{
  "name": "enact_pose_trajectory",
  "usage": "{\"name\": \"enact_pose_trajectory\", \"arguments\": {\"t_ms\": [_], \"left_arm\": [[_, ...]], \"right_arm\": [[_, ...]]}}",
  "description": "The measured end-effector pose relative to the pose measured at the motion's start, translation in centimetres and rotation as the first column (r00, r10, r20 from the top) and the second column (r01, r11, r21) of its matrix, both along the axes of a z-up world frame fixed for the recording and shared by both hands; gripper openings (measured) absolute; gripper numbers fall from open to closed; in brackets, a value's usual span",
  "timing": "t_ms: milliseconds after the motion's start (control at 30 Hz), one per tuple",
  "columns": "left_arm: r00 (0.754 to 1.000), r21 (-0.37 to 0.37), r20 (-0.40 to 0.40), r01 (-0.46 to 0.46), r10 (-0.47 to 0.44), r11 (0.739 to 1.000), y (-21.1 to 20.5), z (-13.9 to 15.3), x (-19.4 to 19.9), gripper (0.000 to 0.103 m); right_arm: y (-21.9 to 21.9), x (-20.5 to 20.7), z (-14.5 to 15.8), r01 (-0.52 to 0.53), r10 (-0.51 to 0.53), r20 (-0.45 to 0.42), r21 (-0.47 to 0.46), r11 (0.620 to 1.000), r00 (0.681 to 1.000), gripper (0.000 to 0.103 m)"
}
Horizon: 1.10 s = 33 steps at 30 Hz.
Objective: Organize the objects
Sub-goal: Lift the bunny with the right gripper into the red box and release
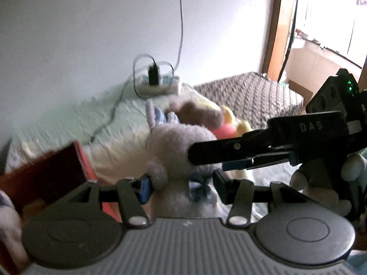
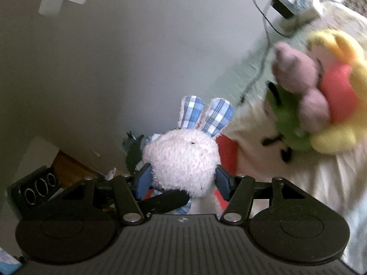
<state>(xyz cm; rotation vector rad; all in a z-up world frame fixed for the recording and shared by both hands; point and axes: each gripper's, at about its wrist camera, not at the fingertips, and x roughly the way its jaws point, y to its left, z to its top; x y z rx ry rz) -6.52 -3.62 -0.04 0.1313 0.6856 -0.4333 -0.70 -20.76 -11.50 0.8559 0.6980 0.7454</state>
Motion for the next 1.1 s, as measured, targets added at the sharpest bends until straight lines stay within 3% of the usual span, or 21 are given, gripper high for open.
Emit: {"name": "enact_pose_trajectory", "arguments": {"t_ms": [267, 567, 767, 1100], "left_arm": [[0.995, -0.024, 0.082, -0.063, 0.065, 0.998, 6.0, 2.6, 0.0, 0.052], [0.983, -0.054, 0.085, -0.161, 0.166, 0.985, 13.6, 2.7, 0.3, 0.052], [0.975, -0.064, 0.026, -0.219, 0.221, 0.974, 18.0, 0.5, 1.2, 0.052], [0.949, -0.026, -0.110, -0.300, 0.295, 0.954, 21.9, -4.7, 2.9, 0.052]], "right_arm": [[5.5, 2.7, 3.5, -0.043, 0.046, 0.095, -0.035, 0.998, 0.994, 0.061], [13.3, 5.5, 5.3, -0.124, 0.132, 0.074, -0.101, 0.987, 0.988, 0.061], [18.0, 8.2, 4.7, -0.173, 0.177, 0.008, -0.181, 0.968, 0.984, 0.061], [24.3, 10.4, 2.9, -0.275, 0.245, -0.128, -0.366, 0.889, 0.961, 0.061]]}}
